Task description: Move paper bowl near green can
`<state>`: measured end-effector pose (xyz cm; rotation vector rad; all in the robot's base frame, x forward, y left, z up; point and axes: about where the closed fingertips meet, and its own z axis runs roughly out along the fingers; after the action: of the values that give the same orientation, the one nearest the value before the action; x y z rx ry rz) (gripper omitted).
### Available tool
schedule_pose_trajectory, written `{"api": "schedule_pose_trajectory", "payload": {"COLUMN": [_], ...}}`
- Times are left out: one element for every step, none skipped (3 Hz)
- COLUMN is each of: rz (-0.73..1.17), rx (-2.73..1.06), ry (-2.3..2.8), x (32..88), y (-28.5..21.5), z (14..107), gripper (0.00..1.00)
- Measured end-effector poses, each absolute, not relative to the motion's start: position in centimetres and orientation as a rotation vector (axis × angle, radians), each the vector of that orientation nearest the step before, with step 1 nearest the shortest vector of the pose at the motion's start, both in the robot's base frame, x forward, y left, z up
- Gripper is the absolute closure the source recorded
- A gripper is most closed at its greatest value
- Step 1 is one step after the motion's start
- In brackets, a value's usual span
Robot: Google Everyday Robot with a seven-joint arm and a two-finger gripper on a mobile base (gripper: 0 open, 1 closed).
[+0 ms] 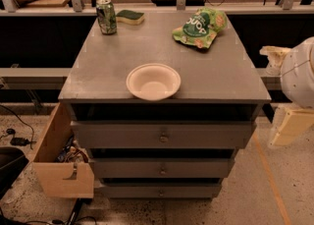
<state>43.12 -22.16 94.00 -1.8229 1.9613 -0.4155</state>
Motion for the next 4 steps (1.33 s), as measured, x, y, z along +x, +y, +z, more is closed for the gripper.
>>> {"api": "schedule_pose_trajectory", "payload": {"rz": [-0.444, -0.489, -0.542, -0.544], "rx": [-1.849, -1.82, -1.866, -1.868], "ry": [1.754, 1.547, 1.452, 1.448], "x": [46.0, 50.5, 51.1, 51.1], "y": [-21.6, -20.2, -19.9, -19.7], "z": [92.7, 94.4, 95.0, 95.0], "gripper": [0.0, 0.0, 0.0, 0.0]}}
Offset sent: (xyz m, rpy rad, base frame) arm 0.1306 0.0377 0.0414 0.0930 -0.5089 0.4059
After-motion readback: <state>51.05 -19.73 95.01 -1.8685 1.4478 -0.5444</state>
